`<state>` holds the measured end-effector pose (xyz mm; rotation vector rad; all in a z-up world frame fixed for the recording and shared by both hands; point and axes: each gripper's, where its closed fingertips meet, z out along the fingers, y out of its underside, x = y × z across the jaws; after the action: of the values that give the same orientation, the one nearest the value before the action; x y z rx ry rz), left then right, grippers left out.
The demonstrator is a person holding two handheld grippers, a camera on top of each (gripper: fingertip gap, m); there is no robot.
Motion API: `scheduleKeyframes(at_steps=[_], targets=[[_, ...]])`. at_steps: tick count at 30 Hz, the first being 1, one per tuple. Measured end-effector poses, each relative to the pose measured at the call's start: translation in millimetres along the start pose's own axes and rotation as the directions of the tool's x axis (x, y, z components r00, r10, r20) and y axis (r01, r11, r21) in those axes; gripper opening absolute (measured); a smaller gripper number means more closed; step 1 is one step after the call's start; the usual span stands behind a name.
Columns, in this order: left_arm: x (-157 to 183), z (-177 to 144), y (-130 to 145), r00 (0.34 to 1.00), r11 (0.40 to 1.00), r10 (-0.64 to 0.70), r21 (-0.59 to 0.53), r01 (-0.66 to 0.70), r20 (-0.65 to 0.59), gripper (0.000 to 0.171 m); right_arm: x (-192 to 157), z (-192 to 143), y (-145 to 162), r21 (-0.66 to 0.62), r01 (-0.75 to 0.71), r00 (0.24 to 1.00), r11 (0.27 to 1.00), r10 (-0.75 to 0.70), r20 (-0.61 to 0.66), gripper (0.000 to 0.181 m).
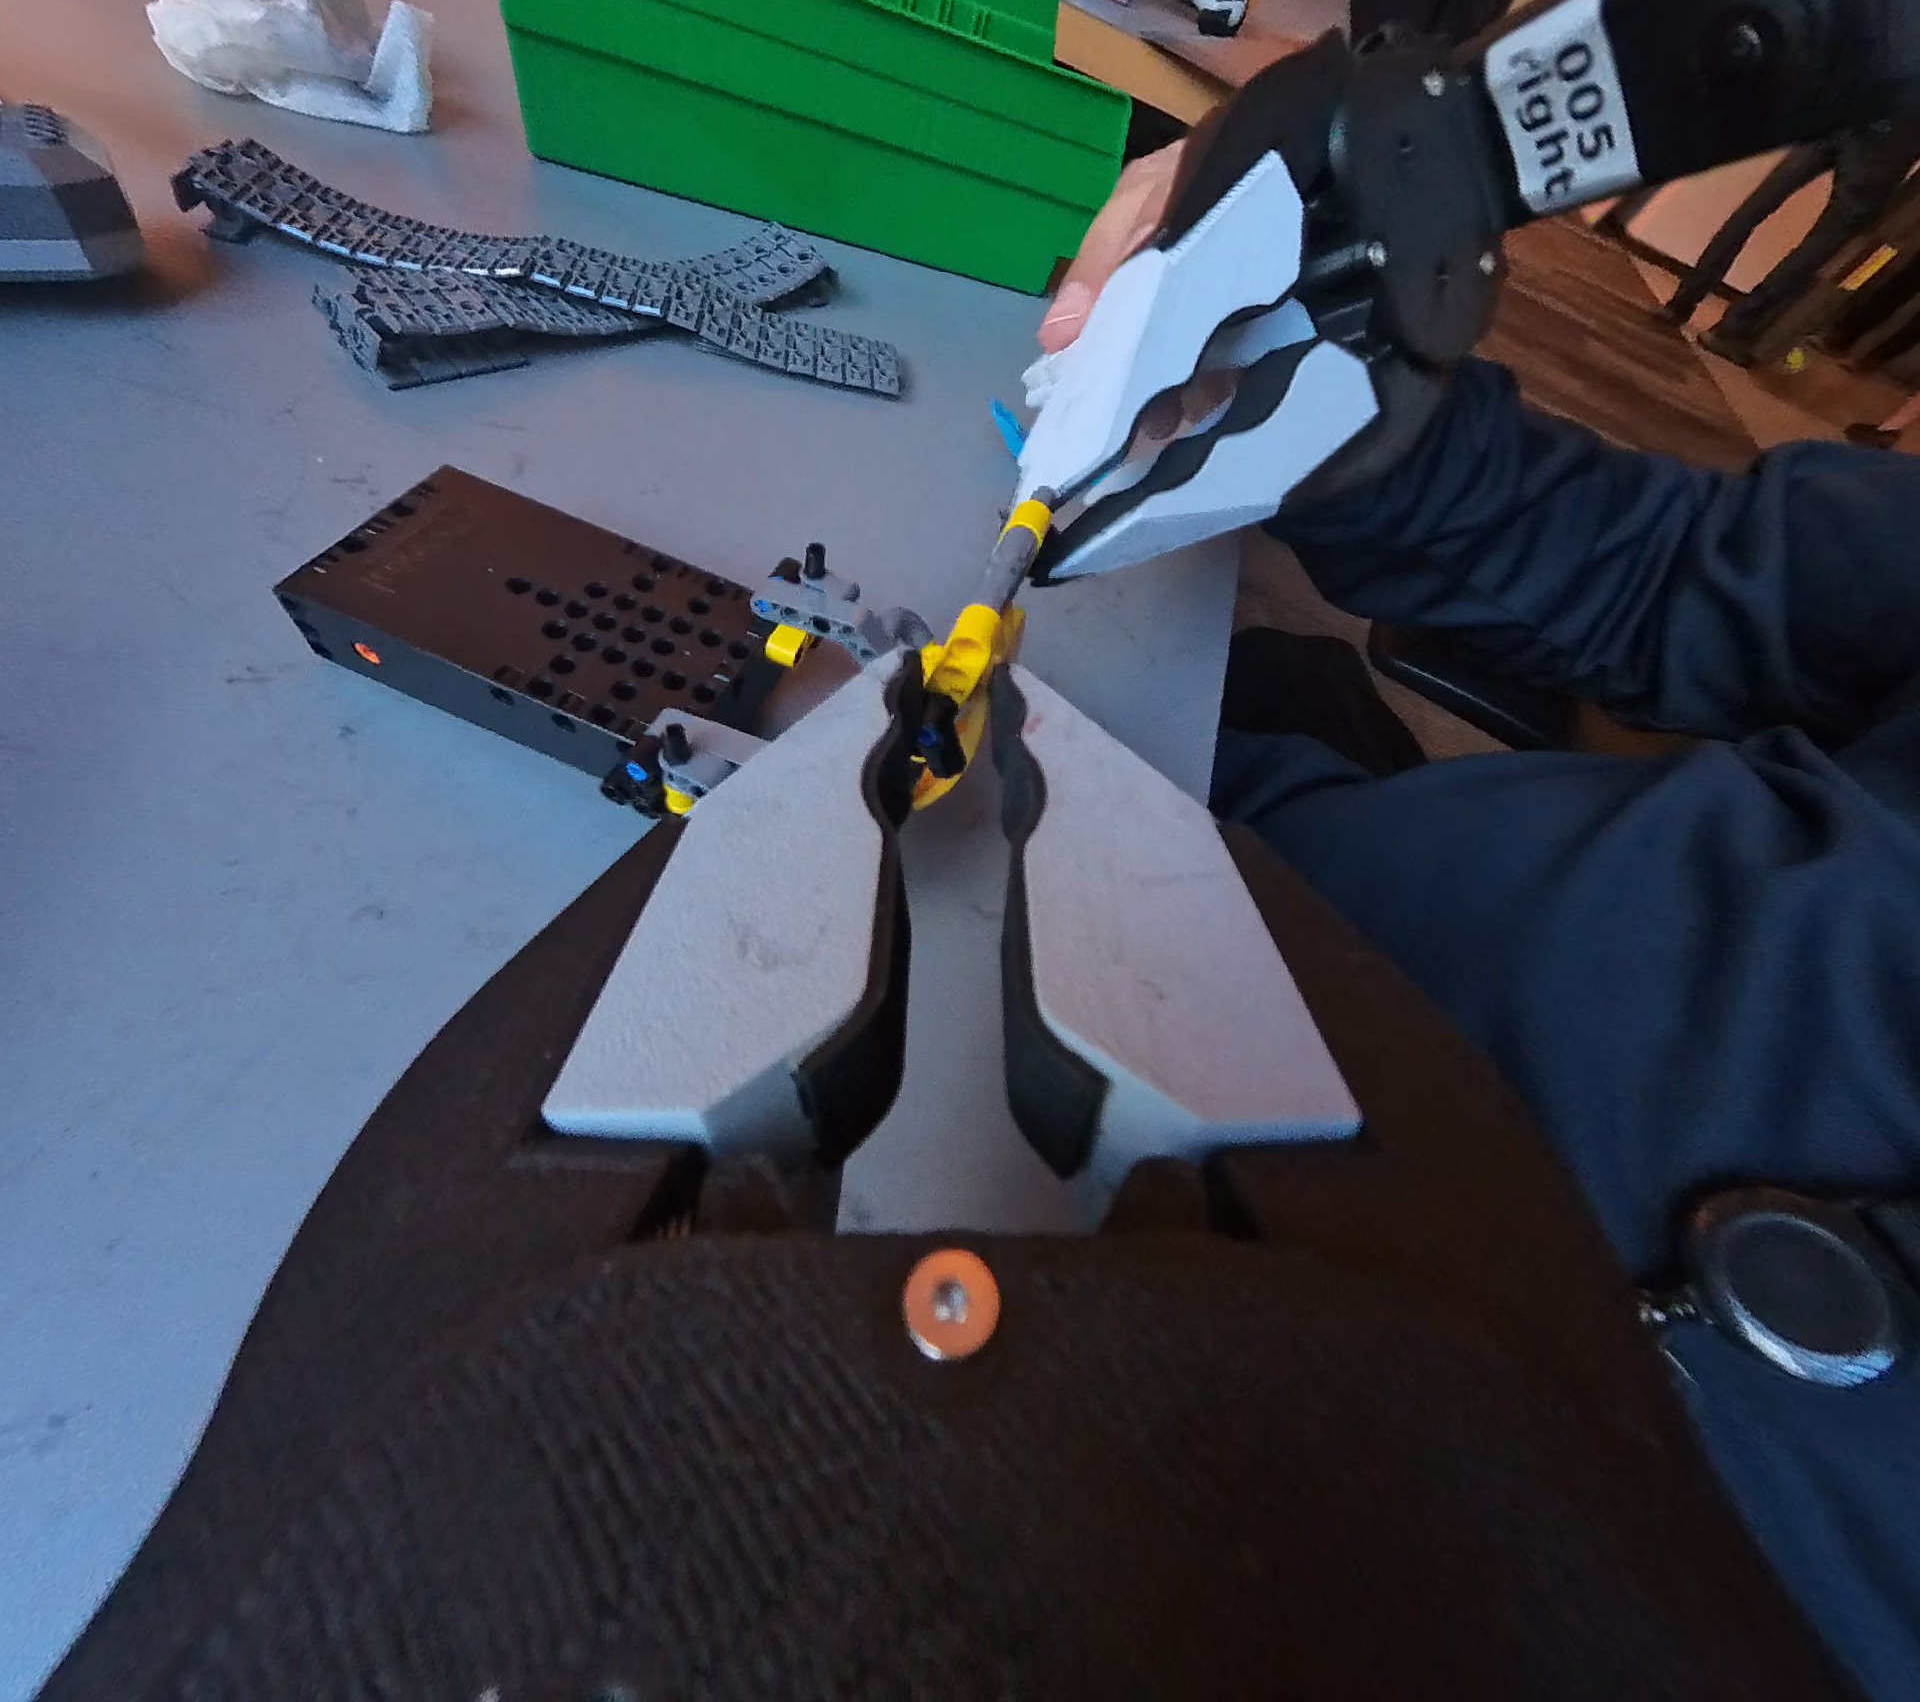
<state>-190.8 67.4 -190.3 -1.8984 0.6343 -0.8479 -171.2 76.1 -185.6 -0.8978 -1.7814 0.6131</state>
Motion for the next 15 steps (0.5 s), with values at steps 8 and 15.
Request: scheduleKeyframes(at_steps=[8, 15], targets=[[2, -2, -2, 0.999, 1.0, -0.025, 0.012, 0.026, -0.029, 0.01, 2, 3, -3, 0.052, -0.244, 0.967, 0.968, 0.239, 0.089, 0.009], [7, -1, 3, 0.998, 0.997, 0.051, -0.06, -0.053, -0.041, 0.026, -7, 10, 0, 0.016, -0.311, 0.941, 0.95, 0.306, 0.143, 0.007]])
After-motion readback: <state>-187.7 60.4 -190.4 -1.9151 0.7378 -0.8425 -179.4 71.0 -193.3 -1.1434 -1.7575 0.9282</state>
